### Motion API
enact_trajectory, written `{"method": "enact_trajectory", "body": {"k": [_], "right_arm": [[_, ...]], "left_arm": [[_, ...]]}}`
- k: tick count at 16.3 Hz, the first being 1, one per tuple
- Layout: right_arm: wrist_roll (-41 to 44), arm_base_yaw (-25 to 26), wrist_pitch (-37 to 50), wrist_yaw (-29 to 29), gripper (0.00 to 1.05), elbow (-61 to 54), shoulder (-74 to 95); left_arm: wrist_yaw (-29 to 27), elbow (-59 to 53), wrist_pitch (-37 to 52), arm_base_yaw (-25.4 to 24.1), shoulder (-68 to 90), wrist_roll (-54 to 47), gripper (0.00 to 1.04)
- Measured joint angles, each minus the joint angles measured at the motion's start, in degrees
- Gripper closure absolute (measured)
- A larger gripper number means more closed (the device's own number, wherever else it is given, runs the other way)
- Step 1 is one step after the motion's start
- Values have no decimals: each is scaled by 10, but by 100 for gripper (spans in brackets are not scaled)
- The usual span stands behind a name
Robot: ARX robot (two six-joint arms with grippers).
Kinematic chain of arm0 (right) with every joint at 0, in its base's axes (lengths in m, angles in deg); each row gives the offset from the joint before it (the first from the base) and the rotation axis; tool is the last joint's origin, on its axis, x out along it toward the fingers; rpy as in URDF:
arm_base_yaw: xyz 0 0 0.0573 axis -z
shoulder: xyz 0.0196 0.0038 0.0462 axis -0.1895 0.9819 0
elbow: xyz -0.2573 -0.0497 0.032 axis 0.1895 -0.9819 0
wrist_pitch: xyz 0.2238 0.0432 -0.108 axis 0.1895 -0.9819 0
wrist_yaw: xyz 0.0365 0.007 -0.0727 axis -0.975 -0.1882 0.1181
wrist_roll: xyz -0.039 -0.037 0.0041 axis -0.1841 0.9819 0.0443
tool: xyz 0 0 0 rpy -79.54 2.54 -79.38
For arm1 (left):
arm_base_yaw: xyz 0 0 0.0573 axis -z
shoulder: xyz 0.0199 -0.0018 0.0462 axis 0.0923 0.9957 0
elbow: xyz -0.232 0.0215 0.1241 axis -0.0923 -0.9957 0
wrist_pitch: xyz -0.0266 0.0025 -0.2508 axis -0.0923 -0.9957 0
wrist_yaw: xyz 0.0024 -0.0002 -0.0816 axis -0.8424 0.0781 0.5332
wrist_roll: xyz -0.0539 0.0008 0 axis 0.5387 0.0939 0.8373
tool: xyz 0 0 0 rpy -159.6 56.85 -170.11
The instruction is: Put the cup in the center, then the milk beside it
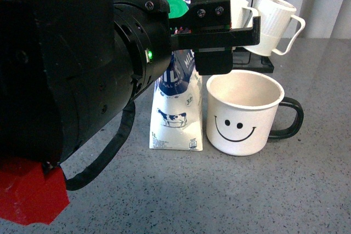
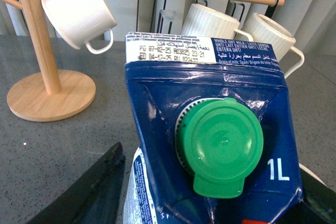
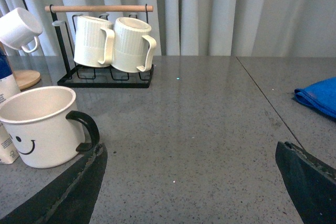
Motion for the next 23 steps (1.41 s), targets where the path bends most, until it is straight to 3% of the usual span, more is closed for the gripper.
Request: {"method": "enact_trajectory", "body": {"k": [2,7,11,12,13,14,19,23], "right_arm": [[0,0,0,0,7,0,0],[0,0,0,0,7,0,0],[0,0,0,0,7,0,0],[0,0,0,0,7,0,0],[0,0,0,0,7,0,0],[0,0,0,0,7,0,0],[0,0,0,0,7,0,0],[0,0,0,0,7,0,0]], "left_arm": [[2,-3,-3,0,-23,0,7],[25,-34,-33,-16,-127,-16,7],[81,-59,-67,-75,-289,-112,7],[66,-62,-126,-88,-332,-125,11],[10,-86,-202,-111,-387,-123,25],[14,-135,-207,-141,-427,-122,37],[123,-280,-192,-251,-549,-121,104],[178,-339,-211,-304,-625,-119,104]]}}
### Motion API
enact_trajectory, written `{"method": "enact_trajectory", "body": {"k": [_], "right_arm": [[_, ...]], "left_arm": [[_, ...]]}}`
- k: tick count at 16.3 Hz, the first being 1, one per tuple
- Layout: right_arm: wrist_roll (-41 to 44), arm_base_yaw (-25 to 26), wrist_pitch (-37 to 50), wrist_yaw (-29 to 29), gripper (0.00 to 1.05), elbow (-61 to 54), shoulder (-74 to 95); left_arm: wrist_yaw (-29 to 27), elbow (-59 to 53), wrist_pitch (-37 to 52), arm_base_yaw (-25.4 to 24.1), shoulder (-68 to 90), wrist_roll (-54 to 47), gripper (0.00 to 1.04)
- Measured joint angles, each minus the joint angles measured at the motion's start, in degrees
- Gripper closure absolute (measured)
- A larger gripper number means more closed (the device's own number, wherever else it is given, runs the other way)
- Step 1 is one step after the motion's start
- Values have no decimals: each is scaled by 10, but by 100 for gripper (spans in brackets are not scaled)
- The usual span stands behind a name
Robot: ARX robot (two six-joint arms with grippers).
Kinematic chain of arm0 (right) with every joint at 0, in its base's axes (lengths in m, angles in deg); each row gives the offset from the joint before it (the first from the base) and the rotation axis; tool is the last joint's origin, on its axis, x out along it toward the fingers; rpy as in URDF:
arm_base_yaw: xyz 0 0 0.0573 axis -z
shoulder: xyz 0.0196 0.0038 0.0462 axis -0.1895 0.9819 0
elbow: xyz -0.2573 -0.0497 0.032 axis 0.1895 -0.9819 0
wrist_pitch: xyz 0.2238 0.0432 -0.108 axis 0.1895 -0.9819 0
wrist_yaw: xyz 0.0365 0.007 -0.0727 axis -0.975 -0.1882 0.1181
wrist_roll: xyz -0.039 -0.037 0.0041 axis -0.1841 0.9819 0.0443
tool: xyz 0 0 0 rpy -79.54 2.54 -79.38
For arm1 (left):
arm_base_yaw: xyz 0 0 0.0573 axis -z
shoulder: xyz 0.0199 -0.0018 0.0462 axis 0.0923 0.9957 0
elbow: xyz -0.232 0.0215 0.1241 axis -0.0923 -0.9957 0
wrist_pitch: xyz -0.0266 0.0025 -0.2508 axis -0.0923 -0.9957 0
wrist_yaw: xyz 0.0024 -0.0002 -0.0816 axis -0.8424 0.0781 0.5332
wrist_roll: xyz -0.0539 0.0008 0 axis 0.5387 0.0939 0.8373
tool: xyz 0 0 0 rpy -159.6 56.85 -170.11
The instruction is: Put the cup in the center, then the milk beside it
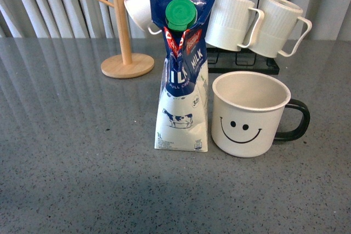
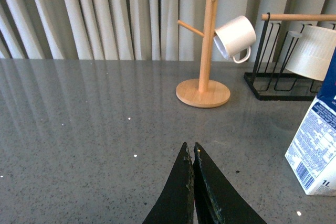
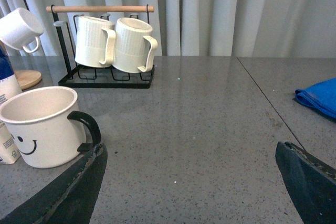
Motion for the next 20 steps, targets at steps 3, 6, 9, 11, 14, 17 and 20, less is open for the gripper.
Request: {"method": "enact_trajectory", "body": {"k": [3,6,9,11,14,17,20], "right_arm": [[0,0,0,0,7,0,0],[0,0,0,0,7,0,0],[0,0,0,0,7,0,0],[0,0,0,0,7,0,0],[0,0,0,0,7,0,0],[0,0,1,0,7,0,0],[0,0,0,0,7,0,0]], "left_arm": [[70,-33,-38,-75,-72,0,104],[74,-46,-65,-72,-112,0,104],[74,-63,-75,-72,-144,0,104],[74,-63,-93,-72,-169,0,104],[74,-63,-125,-72,-199,0,104],[73,-61,-223,-72,-290,0,104],[74,-63,-226,-72,-291,0,104]]}}
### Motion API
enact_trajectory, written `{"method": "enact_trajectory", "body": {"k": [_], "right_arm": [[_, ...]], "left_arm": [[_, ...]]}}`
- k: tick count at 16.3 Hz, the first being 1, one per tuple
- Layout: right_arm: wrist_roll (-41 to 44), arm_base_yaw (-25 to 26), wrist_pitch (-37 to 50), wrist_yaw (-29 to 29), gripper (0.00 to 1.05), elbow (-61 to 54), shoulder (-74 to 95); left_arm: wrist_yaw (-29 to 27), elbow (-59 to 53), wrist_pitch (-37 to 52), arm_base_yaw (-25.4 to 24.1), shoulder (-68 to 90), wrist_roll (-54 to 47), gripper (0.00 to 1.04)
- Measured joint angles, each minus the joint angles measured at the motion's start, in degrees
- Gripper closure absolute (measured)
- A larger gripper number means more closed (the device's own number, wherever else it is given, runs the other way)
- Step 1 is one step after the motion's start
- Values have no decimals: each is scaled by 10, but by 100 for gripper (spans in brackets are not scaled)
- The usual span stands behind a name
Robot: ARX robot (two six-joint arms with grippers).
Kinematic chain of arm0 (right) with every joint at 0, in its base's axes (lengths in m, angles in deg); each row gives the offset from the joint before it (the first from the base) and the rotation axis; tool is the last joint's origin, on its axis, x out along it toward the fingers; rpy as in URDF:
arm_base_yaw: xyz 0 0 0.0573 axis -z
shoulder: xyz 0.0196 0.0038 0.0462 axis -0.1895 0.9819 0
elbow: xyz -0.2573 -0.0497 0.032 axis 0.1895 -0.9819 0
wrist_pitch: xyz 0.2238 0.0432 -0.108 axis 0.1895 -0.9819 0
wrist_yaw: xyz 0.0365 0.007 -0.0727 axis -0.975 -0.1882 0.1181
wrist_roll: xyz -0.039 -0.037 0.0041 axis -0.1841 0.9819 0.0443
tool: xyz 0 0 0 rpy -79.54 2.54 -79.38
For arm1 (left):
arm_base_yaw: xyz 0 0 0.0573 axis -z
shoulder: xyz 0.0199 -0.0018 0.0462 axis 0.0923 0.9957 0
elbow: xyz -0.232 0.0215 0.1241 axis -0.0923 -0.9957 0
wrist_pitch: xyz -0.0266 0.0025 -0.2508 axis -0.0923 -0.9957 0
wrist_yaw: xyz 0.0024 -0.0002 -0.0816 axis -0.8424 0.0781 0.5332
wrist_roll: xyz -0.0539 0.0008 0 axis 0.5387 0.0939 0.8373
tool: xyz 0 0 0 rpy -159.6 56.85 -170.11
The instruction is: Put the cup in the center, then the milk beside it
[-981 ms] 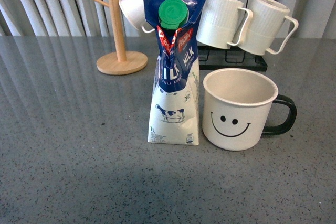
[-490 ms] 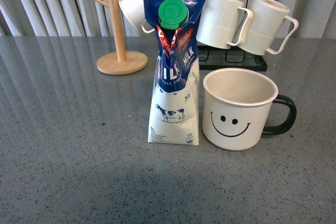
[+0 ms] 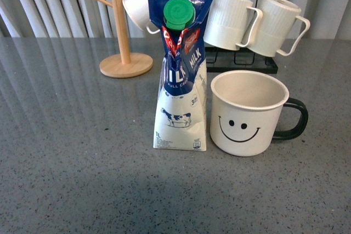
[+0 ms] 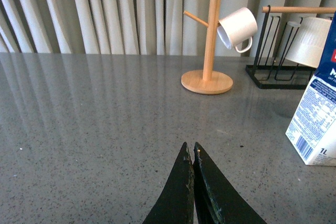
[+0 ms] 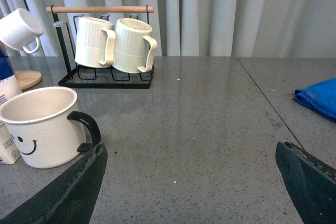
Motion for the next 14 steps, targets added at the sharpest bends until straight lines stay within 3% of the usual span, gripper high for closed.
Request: {"method": "enact_trajectory", "body": {"k": [1,2,4,10,14], "right_arm": [[0,0,0,0,7,0,0],[0,0,0,0,7,0,0],[0,0,0,0,7,0,0],[0,0,0,0,7,0,0],[0,0,0,0,7,0,0]], "left_arm": [[0,0,1,0,0,0,102],[0,0,1,0,0,0,84],[0,0,1,0,0,0,61],[0,0,1,0,0,0,6],[0,0,1,0,0,0,7]]}}
